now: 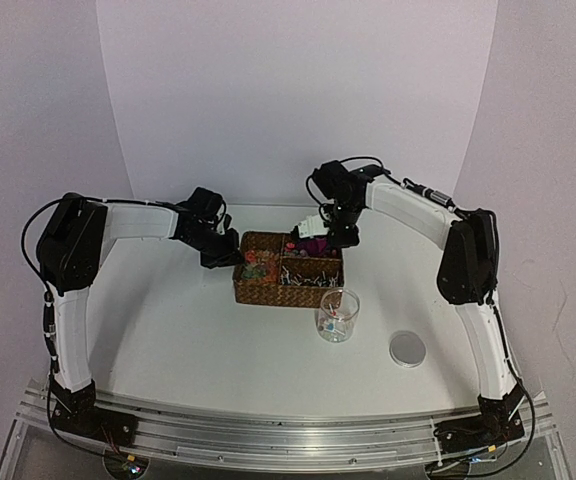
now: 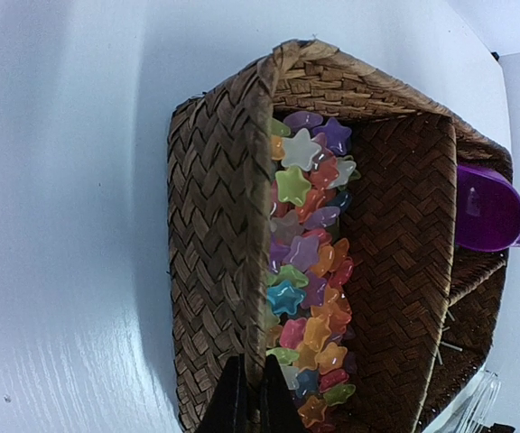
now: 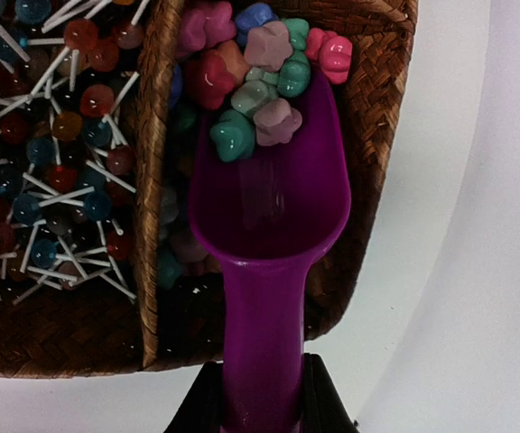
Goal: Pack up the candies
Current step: Scoop the fake candies from the storage box.
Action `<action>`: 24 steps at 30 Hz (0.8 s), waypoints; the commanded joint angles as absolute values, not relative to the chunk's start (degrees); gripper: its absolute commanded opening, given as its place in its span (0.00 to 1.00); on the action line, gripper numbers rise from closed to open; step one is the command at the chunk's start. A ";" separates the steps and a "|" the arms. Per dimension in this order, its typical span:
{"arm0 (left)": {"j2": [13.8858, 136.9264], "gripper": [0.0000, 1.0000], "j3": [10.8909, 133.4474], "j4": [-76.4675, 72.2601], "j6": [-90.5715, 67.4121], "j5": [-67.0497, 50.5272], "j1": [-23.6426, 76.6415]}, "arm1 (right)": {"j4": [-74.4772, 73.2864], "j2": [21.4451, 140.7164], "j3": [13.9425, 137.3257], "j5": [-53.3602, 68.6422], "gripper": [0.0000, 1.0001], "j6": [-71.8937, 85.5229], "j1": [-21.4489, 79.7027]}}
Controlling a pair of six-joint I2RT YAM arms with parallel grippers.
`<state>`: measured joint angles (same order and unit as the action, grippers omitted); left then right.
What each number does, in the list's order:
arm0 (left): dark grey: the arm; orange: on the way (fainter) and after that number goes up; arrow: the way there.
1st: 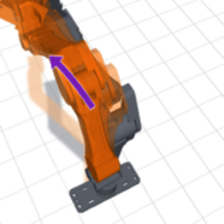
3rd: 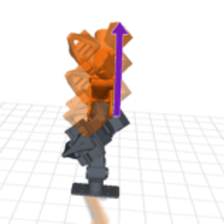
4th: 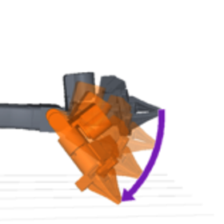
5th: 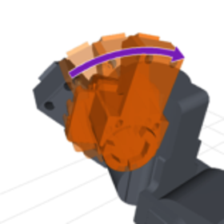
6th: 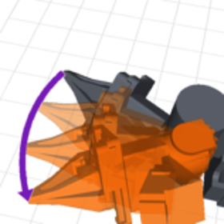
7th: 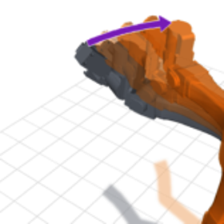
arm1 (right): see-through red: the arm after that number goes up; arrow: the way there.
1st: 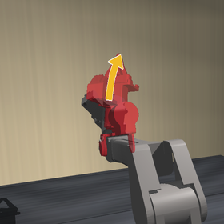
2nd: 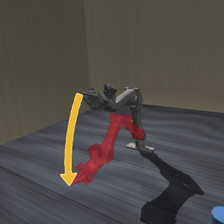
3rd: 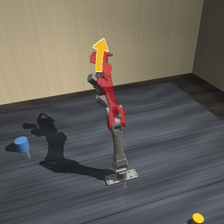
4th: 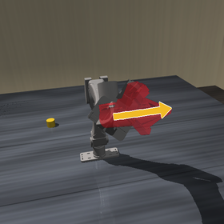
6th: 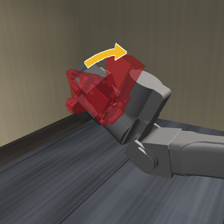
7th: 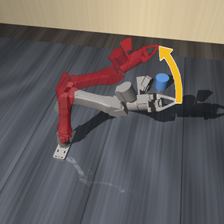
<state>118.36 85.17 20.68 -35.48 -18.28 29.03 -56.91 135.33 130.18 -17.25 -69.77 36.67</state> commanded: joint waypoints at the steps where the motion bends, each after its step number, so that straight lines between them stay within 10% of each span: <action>1: 118.67 0.00 85.23 25.46 -34.38 -21.36 29.81 | -54.30 134.31 126.98 7.76 0.00 -63.02 36.47; 24: 118.83 0.00 85.20 26.09 -34.80 -20.89 28.65 | -53.19 124.43 120.22 16.82 0.00 -54.62 28.28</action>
<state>118.26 85.17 21.10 -34.19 -19.06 28.53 -53.71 130.51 119.86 8.77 -55.67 28.52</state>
